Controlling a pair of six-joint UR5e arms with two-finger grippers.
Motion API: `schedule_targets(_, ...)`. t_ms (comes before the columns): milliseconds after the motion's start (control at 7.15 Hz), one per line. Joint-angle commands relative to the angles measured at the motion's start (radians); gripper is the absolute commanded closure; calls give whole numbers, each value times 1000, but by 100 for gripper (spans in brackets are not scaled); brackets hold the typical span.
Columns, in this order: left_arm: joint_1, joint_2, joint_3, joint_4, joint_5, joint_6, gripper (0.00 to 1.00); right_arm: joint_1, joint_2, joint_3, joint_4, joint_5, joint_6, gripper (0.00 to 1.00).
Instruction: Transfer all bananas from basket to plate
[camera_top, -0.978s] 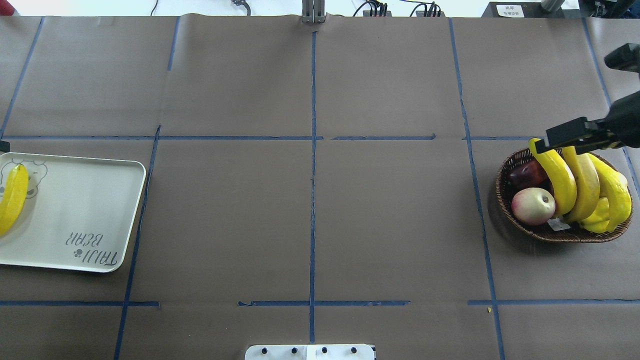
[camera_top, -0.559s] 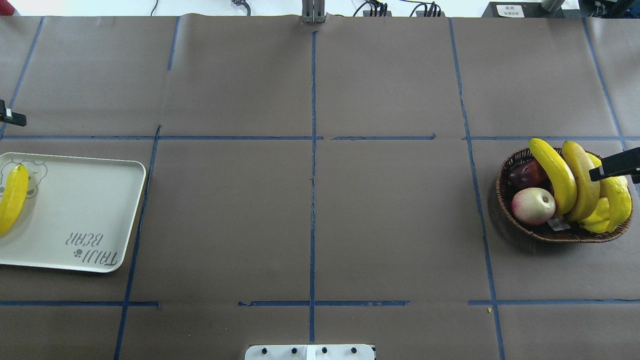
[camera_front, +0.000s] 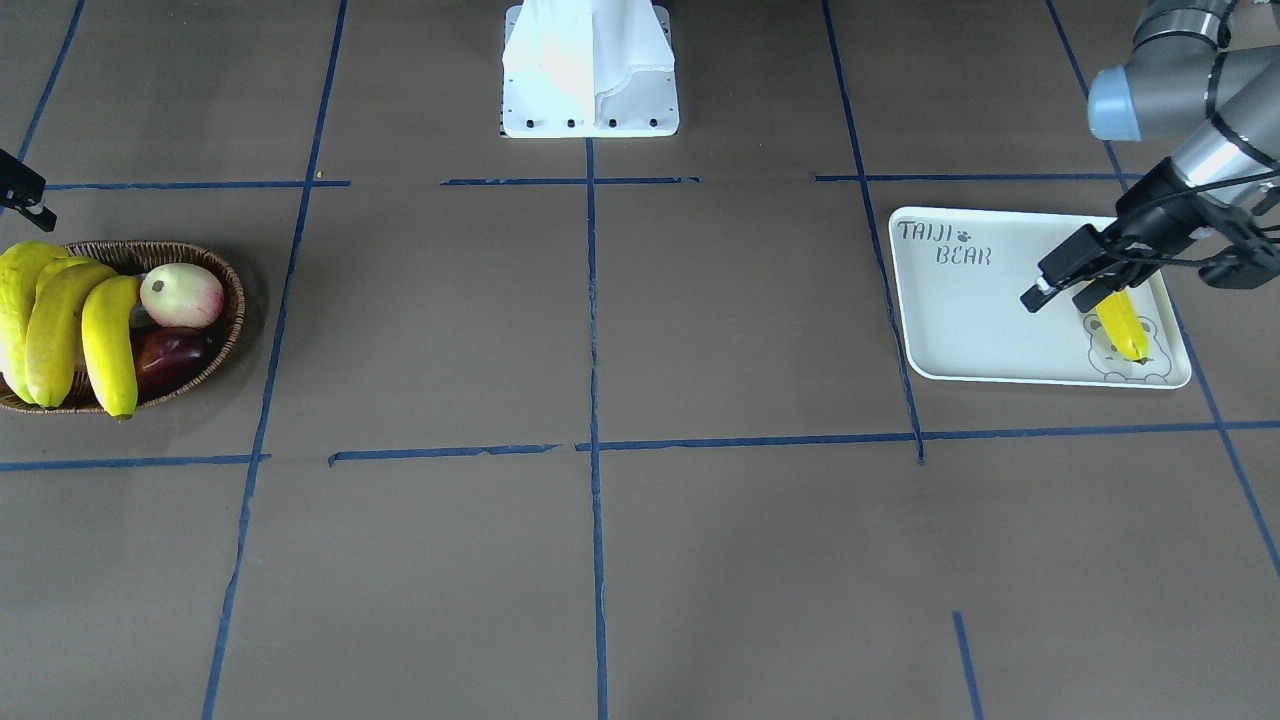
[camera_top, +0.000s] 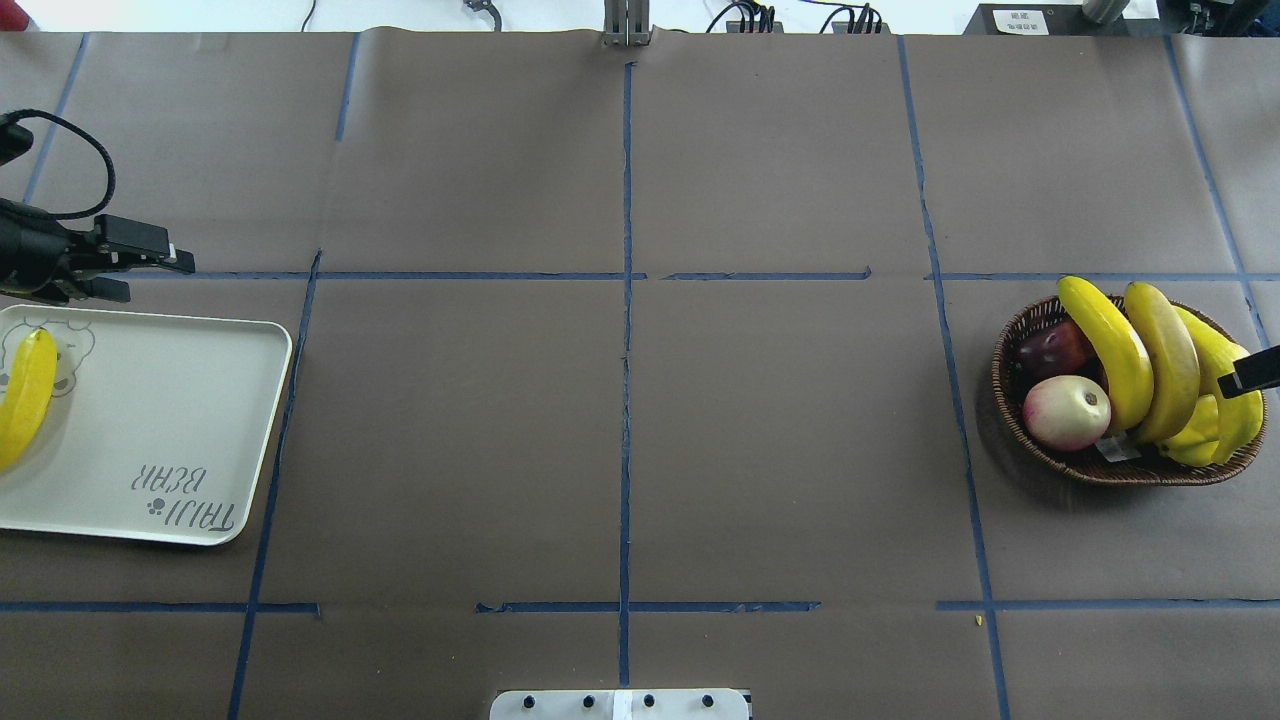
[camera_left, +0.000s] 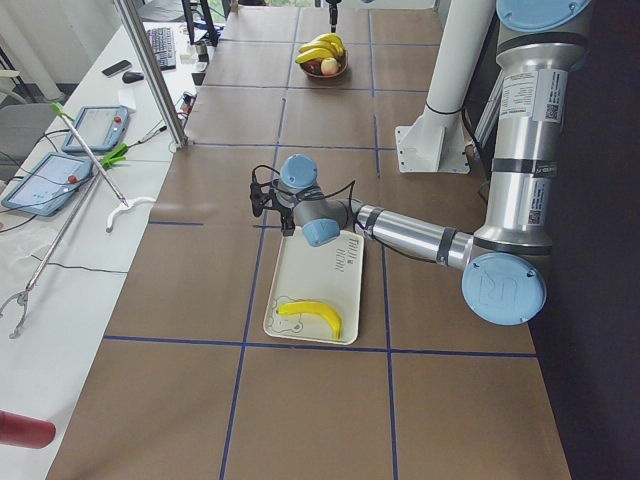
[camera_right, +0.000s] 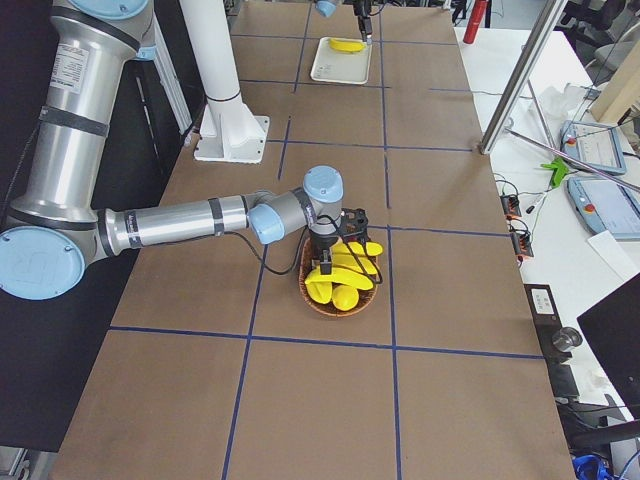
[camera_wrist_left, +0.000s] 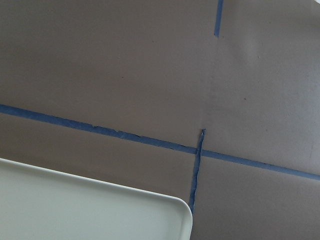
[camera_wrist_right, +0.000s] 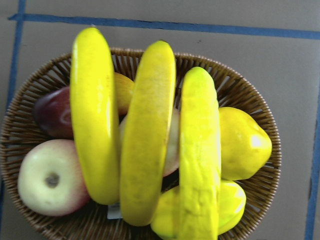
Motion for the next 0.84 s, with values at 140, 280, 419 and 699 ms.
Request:
schedule_targets(140,22,-4,-8,-2,19,-11,0,-10,9,-73,2,-22,-1,0)
schedule_targets(280,22,-4,-5,-2,19,-11,0,-22,25,-76,1,-22,2,0)
schedule_targets(419,22,-4,-6,-2,19,-11,0,-42,36,-84,1,-25,2,0)
schedule_targets(699,22,-4,-6,-2,19,-11,0,-48,44,-91,1,-25,-4,6)
